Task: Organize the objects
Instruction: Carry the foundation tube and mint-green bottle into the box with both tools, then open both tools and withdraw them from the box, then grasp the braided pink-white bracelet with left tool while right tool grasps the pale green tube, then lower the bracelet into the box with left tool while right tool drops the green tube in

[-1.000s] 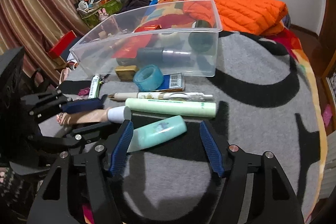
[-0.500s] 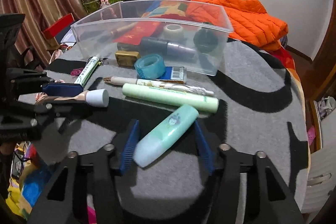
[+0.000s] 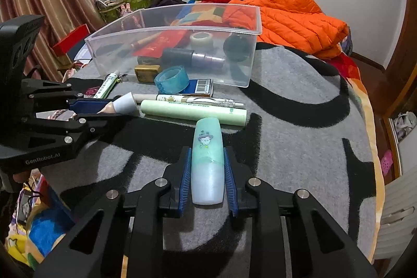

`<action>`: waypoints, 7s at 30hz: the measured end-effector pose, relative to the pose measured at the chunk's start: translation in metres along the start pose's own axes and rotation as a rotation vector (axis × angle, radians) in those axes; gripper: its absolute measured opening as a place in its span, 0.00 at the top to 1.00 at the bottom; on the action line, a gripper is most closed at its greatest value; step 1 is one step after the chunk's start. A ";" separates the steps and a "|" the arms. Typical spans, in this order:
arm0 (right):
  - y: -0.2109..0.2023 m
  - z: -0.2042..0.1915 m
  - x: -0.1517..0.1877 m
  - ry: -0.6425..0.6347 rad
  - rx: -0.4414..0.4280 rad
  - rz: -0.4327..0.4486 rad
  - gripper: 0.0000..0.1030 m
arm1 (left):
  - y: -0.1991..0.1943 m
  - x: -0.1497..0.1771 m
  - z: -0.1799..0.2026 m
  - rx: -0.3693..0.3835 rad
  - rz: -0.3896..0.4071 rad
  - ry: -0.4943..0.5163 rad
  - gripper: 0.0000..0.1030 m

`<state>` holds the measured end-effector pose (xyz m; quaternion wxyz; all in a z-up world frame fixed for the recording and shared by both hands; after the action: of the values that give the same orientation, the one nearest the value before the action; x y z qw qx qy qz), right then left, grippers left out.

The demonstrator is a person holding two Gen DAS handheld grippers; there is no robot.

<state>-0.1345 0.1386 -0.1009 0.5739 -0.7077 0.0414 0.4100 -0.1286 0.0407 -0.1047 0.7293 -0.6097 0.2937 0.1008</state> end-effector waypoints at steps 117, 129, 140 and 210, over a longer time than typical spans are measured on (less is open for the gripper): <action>0.007 -0.018 -0.016 -0.167 -0.140 -0.026 0.57 | -0.054 0.073 -0.090 -0.219 0.125 -0.333 0.19; 0.032 -0.027 -0.030 -0.204 -0.155 -0.072 0.47 | -0.058 0.071 -0.090 -0.237 0.176 -0.349 0.80; -0.006 -0.059 -0.033 -0.288 -0.245 -0.003 0.52 | -0.070 0.062 -0.094 -0.217 0.224 -0.386 0.82; 0.029 0.009 -0.140 0.024 -0.059 0.089 0.71 | -0.034 -0.085 -0.082 -0.126 0.209 -0.310 0.49</action>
<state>-0.2471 0.0786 -0.0360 0.5335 -0.7267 0.0674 0.4276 -0.2053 -0.0270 -0.0365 0.7119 -0.5974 0.2325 0.2868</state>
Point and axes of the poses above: each gripper's, at about its wrist camera, not at the fingertips, and y roughly the way its jaws point, z to its right, x to its underside, the point moved 6 cm from there along y, roughly the way its jaws point, and after that the axes turned 8 degrees about -y, right-handed, at the moved point
